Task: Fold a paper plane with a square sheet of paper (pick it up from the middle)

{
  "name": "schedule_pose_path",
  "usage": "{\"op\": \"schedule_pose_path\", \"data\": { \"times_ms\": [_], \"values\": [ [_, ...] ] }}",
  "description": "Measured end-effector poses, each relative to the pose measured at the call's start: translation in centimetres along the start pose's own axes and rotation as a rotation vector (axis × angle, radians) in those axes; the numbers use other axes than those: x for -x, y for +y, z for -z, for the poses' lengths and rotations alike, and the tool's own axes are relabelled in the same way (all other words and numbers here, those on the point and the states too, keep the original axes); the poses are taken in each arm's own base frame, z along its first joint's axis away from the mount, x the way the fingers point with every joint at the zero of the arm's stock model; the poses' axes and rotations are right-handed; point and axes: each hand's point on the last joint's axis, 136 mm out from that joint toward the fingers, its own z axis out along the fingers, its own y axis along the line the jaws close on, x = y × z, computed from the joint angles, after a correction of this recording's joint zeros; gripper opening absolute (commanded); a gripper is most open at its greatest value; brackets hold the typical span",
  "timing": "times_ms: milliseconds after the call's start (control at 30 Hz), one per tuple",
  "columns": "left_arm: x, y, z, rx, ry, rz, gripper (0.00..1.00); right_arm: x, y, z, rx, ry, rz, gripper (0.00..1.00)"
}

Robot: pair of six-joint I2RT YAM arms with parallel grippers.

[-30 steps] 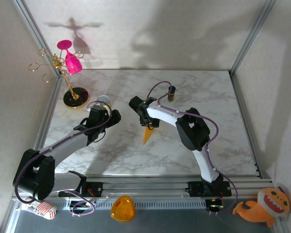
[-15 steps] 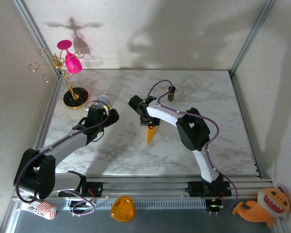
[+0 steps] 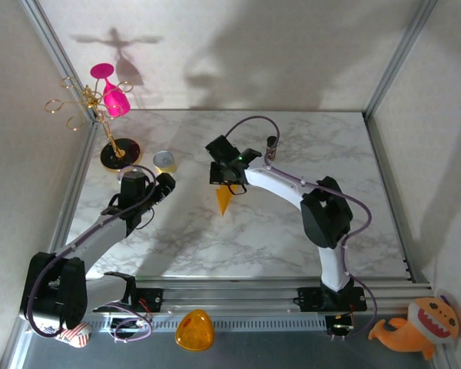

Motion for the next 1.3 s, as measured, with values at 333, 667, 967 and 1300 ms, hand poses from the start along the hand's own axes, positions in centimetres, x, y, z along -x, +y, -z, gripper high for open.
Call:
{"op": "schedule_pose_path", "data": {
  "times_ms": [333, 667, 967, 1300],
  "values": [
    [-3.3, -1.1, -0.4, -0.156, 0.116, 0.121, 0.97, -2.4, -0.1, -2.3, 0.353, 0.048, -0.047, 0.05],
    [-6.6, -3.0, -1.5, -0.199, 0.208, 0.129, 0.84, -5.2, -5.3, -4.5, 0.345, 0.086, -0.14, 0.08],
    [-11.9, -4.4, -3.0, -0.217, 0.34, 0.125, 0.55, -5.7, -7.1, -4.9, 0.317, 0.082, -0.164, 0.1],
    [-13.7, -8.0, -4.2, -0.3, 0.402, 0.106, 0.54, -5.2, -6.7, -4.4, 0.329, 0.066, -0.156, 0.1]
  ]
}}
